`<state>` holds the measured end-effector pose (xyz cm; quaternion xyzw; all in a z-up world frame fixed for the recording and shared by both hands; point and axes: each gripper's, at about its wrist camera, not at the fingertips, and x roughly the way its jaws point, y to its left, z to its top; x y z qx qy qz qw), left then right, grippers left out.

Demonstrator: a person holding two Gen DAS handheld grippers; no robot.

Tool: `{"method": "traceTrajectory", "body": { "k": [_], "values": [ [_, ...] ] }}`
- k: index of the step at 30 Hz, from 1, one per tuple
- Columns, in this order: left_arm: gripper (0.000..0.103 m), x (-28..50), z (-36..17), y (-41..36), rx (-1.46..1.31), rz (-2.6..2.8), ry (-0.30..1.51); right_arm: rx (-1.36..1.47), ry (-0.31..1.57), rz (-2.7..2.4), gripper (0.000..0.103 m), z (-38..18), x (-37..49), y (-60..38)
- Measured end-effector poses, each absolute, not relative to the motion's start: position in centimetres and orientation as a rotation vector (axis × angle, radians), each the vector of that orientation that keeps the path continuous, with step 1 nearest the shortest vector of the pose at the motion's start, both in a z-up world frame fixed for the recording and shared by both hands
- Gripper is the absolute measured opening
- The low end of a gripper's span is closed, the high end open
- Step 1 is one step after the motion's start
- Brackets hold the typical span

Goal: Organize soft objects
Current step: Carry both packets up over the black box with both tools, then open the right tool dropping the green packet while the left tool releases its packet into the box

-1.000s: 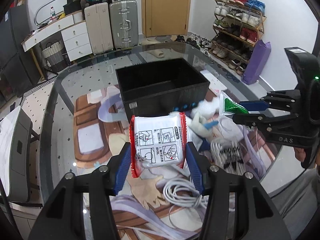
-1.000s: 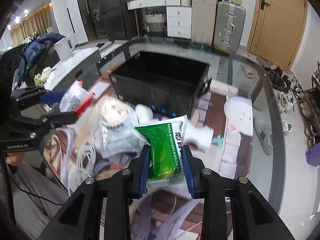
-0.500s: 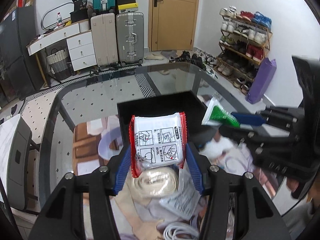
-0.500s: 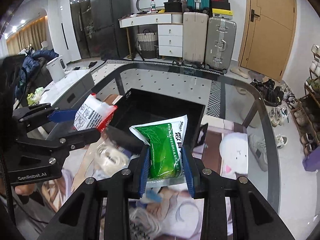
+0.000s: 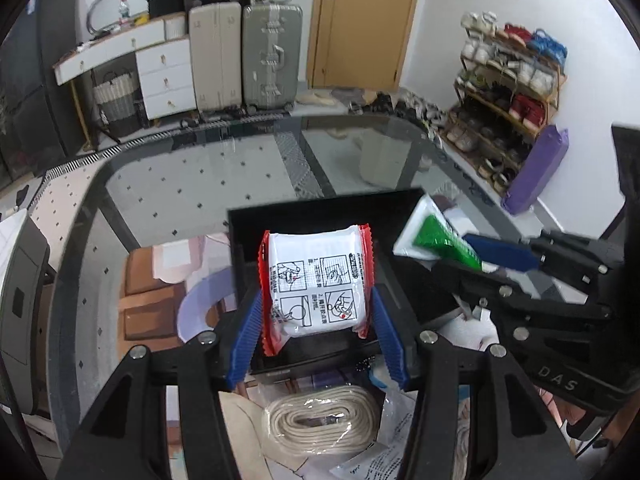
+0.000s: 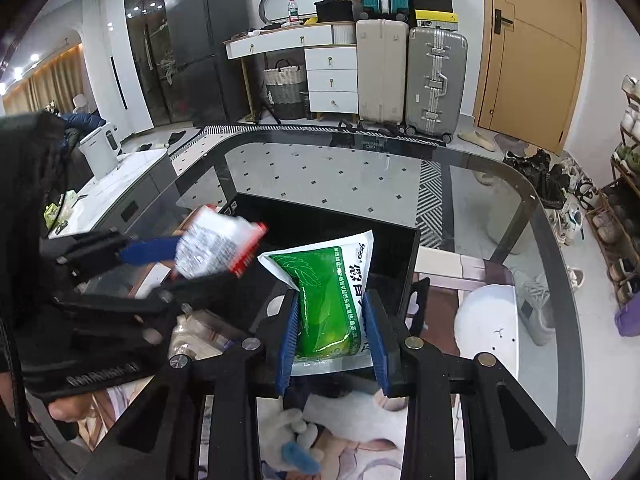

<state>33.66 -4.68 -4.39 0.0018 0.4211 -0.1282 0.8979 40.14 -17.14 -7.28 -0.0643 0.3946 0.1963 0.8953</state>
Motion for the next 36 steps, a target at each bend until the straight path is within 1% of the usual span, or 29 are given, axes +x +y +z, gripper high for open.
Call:
{"method": "traceTrajectory", "body": {
  "k": [7, 15, 18, 27, 36],
  "values": [
    [0.053, 34.1, -5.4, -5.6, 0.039, -0.246, 0.891, -0.108, 0.844, 0.434, 0.032, -8.0, 40.4, -16.9],
    [0.054, 34.4, -5.3, -4.7, -0.032, -0.224, 0.885, -0.034, 0.86, 0.425, 0.032, -9.0, 42.2, -17.5],
    [0.054, 34.8, -5.3, -4.5, -0.053, -0.23, 0.892, -0.013, 0.898, 0.421, 0.032, -10.0, 42.7, -17.7],
    [0.054, 33.6, -5.5, -5.8, 0.057, -0.233, 0.909, -0.061, 0.921, 0.427, 0.032, -10.4, 42.2, -17.7],
    [0.054, 31.3, -5.2, -5.9, 0.075, -0.253, 0.934, -0.103, 0.977, 0.452, 0.032, -10.3, 39.9, -17.5]
  ]
}}
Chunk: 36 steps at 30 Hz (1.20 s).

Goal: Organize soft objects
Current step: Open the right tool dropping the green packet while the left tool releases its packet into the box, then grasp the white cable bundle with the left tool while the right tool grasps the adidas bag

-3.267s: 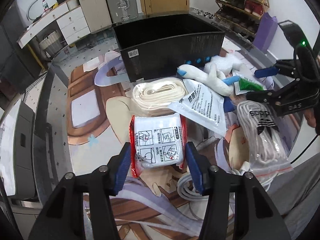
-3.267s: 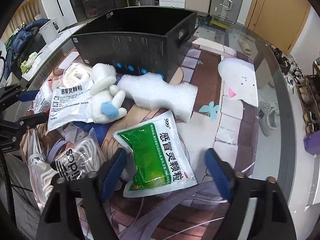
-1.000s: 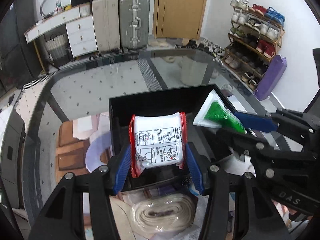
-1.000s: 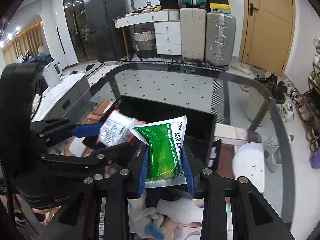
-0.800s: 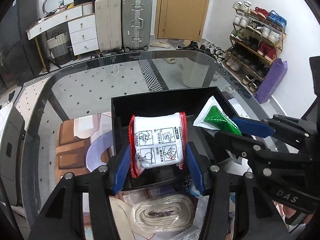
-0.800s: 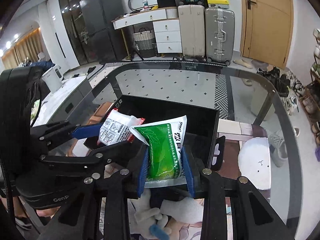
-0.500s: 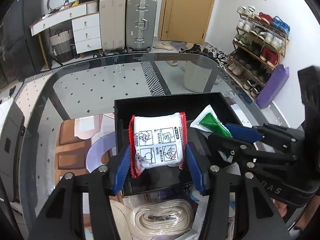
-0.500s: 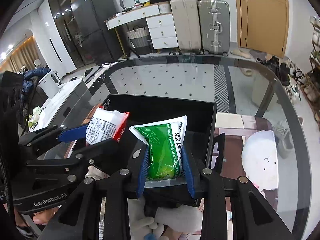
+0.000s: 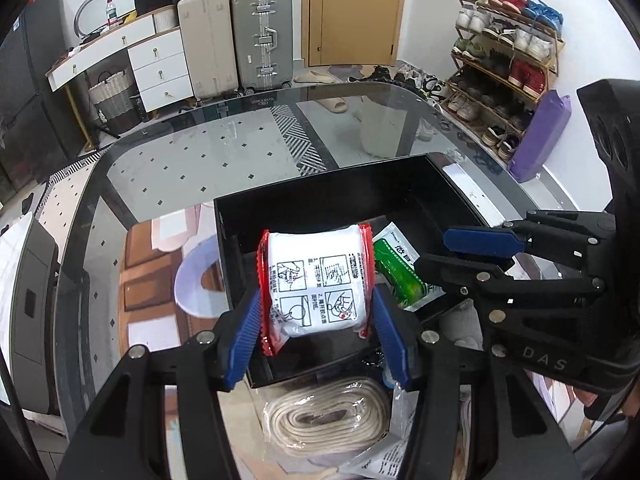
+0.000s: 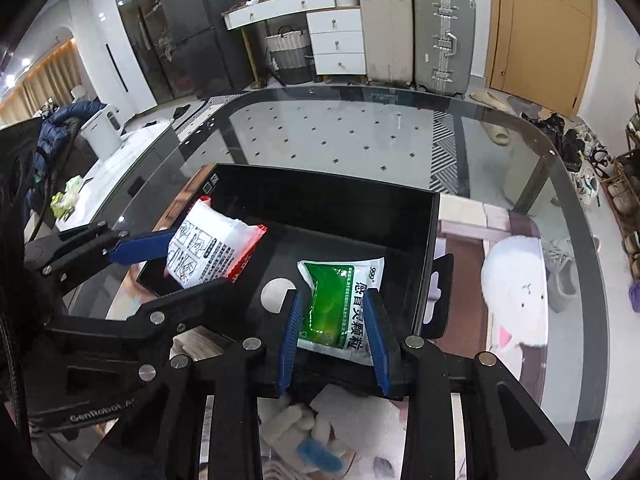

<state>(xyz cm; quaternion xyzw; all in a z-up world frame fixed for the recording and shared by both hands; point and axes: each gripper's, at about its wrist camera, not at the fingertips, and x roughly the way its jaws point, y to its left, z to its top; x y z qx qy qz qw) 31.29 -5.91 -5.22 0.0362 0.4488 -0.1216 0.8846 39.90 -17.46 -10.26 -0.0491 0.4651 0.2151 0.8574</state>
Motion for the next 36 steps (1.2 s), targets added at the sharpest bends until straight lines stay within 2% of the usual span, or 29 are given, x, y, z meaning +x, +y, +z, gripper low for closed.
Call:
{"method": "traceTrajectory", "body": {
  "k": [6, 9, 14, 18, 20, 22, 23, 27, 31, 36],
  "values": [
    [0.058, 30.8, -5.2, -5.8, 0.073, -0.249, 0.925, -0.099, 0.971, 0.451, 0.032, -10.3, 39.0, -17.7],
    [0.065, 30.8, -5.2, -5.9, 0.058, -0.255, 0.921, -0.079, 0.957, 0.456, 0.033, -9.7, 38.7, -18.2],
    [0.075, 30.0, -4.0, -5.5, 0.028, -0.266, 0.895, -0.081, 0.917, 0.449, 0.048, -8.1, 37.3, -19.0],
    [0.076, 28.0, -2.8, -5.0, 0.059, -0.258, 0.888, -0.038, 0.934, 0.466, 0.048, -7.1, 35.4, -20.4],
    [0.076, 26.8, -2.6, -4.8, 0.061, -0.26, 0.894, -0.033, 0.934, 0.462, 0.053, -6.6, 34.0, -21.2],
    [0.077, 25.2, -2.7, -4.9, 0.064, -0.277, 0.905, -0.02, 0.938, 0.45, 0.07, -6.6, 32.5, -21.7],
    [0.077, 24.4, -3.0, -4.9, 0.067, -0.282, 0.916, -0.009, 0.948, 0.452, 0.071, -6.8, 31.7, -21.9],
    [0.077, 22.0, -4.4, -4.7, 0.033, -0.289, 0.968, 0.04, 0.976, 0.468, 0.071, -7.8, 28.8, -22.6],
    [0.077, 20.1, -5.9, -4.7, 0.004, -0.298, 1.012, 0.065, 1.006, 0.438, 0.081, -9.5, 26.5, -22.7],
    [0.077, 18.4, -7.6, -5.5, 0.01, -0.316, 1.069, 0.132, 1.089, 0.423, 0.082, -11.9, 24.9, -22.7]
  ]
}}
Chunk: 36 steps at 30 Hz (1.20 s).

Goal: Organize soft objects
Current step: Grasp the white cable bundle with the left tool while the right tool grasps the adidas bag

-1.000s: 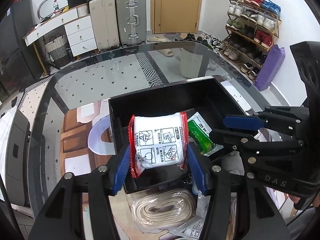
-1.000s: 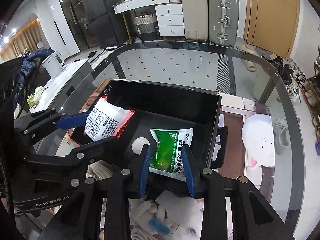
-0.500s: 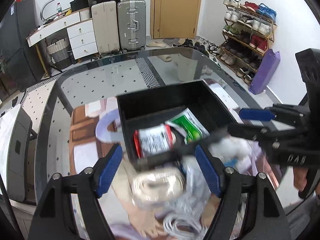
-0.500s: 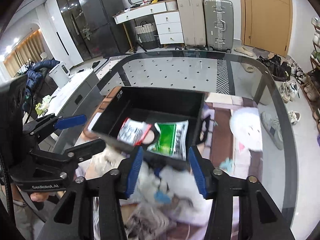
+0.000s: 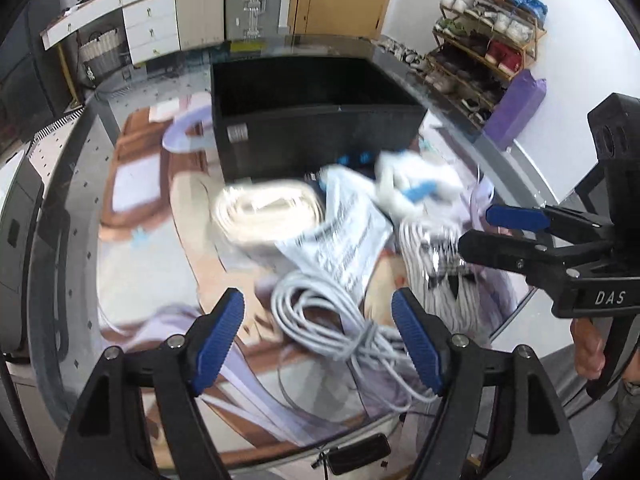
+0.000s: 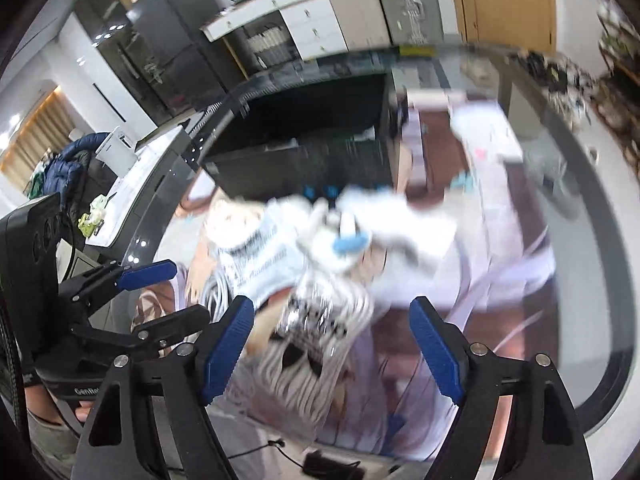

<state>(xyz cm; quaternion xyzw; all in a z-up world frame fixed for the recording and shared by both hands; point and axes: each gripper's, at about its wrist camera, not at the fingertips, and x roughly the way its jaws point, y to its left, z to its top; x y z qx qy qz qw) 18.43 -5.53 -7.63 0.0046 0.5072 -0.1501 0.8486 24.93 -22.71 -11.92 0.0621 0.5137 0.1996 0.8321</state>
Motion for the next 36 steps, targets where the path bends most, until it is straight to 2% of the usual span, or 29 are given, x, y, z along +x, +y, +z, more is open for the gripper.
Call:
{"method": "traceTrajectory", "body": {
  "k": [6, 10, 15, 24, 28, 31, 35, 36],
  "values": [
    [0.077, 18.2, -9.1, -6.0, 0.008, -0.302, 1.123, 0.087, 1.115, 0.43, 0.082, -12.8, 24.5, -21.7],
    [0.084, 18.4, -9.7, -5.6, -0.023, -0.294, 1.138, 0.042, 1.126, 0.412, 0.082, -13.3, 24.5, -21.3],
    [0.084, 18.6, -10.2, -5.1, -0.087, -0.292, 1.196, 0.065, 1.146, 0.402, 0.082, -13.8, 25.0, -21.6],
    [0.085, 19.5, -10.2, -5.8, -0.072, -0.272, 1.196, 0.08, 1.139, 0.365, 0.082, -13.6, 25.8, -22.4],
    [0.092, 19.7, -10.5, -7.2, -0.022, -0.243, 1.195, 0.092, 1.137, 0.365, 0.082, -13.4, 26.1, -22.8],
    [0.087, 19.3, -10.9, -8.6, 0.096, -0.216, 1.183, 0.094, 1.15, 0.363, 0.082, -13.6, 25.9, -22.9],
    [0.057, 18.6, -10.3, -8.7, 0.151, -0.266, 1.16, 0.087, 1.163, 0.373, 0.082, -14.1, 25.8, -22.7],
    [0.056, 18.6, -10.3, -8.4, 0.153, -0.278, 1.165, 0.086, 1.165, 0.374, 0.082, -14.1, 25.8, -22.7]
  ]
}}
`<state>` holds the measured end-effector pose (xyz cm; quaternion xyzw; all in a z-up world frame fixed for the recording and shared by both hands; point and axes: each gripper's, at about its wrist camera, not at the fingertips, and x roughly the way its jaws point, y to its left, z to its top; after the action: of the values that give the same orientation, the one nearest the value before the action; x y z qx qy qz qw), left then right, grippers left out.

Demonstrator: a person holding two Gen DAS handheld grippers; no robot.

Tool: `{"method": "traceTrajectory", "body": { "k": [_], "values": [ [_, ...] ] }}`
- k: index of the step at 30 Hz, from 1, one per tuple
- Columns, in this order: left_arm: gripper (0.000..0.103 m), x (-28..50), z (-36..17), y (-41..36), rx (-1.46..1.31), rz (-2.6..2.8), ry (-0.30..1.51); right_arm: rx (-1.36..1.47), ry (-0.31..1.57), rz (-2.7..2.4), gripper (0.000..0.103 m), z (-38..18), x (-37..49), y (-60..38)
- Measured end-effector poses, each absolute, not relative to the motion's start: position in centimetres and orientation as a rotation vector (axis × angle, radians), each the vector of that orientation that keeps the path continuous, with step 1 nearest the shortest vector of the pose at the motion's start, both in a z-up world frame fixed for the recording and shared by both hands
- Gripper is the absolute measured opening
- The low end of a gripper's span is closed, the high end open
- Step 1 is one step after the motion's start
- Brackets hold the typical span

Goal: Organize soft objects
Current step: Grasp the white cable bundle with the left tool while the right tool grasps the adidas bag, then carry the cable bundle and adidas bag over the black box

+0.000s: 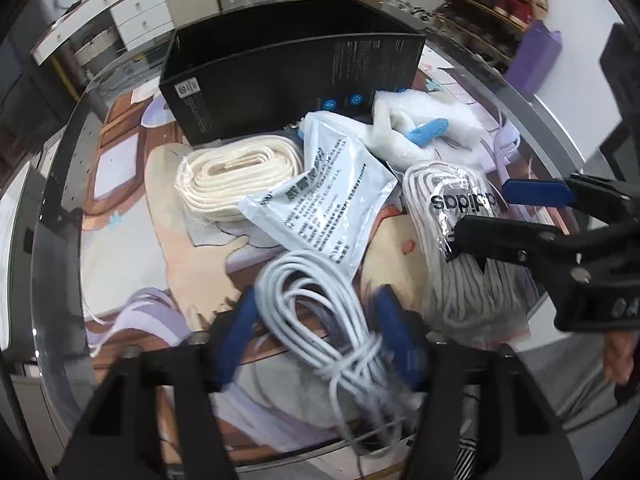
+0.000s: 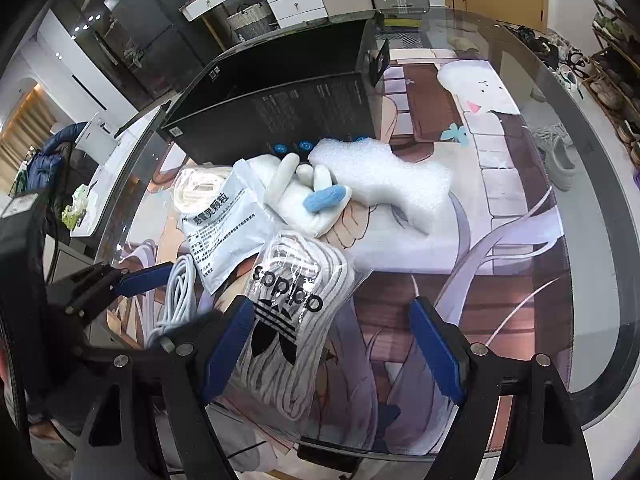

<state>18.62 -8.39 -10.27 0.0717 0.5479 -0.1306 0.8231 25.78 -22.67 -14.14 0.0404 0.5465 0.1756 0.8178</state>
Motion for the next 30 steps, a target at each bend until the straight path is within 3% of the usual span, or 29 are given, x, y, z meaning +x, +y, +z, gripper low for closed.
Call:
{"method": "traceTrajectory", "body": {
  "k": [5, 9, 10, 12, 13, 14, 20, 22, 23, 24, 25, 30],
  "values": [
    [0.025, 19.0, -10.0, -5.0, 0.146, -0.244, 1.149, 0.069, 1.172, 0.393, 0.083, -14.5, 25.5, -21.5],
    [0.025, 19.2, -10.1, -3.8, 0.103, -0.249, 1.148, 0.048, 1.164, 0.383, 0.086, -14.6, 25.5, -20.2],
    [0.026, 19.1, -10.1, -3.6, 0.095, -0.249, 1.146, 0.034, 1.161, 0.377, 0.088, -14.7, 25.5, -19.8],
    [0.04, 18.9, -10.1, -3.5, 0.085, -0.262, 1.146, -0.02, 1.149, 0.371, 0.09, -14.8, 25.4, -18.8],
    [0.061, 18.7, -10.2, -3.3, 0.076, -0.274, 1.155, -0.066, 1.136, 0.366, 0.09, -15.0, 25.2, -18.1],
    [0.068, 18.4, -10.3, -3.1, 0.062, -0.274, 1.164, -0.098, 1.128, 0.362, 0.09, -15.1, 25.0, -17.6],
    [0.068, 16.8, -10.4, -3.3, 0.101, -0.265, 1.146, -0.236, 1.104, 0.371, 0.089, -15.6, 23.8, -16.9],
    [0.066, 16.3, -10.3, -3.0, 0.095, -0.272, 1.15, -0.24, 1.095, 0.369, 0.074, -15.4, 23.7, -17.1],
    [0.058, 16.1, -10.3, -3.0, 0.099, -0.279, 1.147, -0.241, 1.088, 0.378, 0.066, -15.1, 23.6, -17.2],
    [0.05, 16.0, -10.2, -3.2, 0.104, -0.291, 1.142, -0.243, 1.087, 0.386, 0.05, -15.0, 23.7, -17.3],
    [0.036, 15.9, -10.0, -3.5, 0.116, -0.307, 1.133, -0.246, 1.091, 0.389, 0.044, -14.8, 23.7, -17.4],
    [0.034, 16.4, -9.8, -4.4, 0.138, -0.324, 1.126, -0.283, 1.082, 0.413, 0.04, -14.5, 23.5, -17.4]
  ]
}}
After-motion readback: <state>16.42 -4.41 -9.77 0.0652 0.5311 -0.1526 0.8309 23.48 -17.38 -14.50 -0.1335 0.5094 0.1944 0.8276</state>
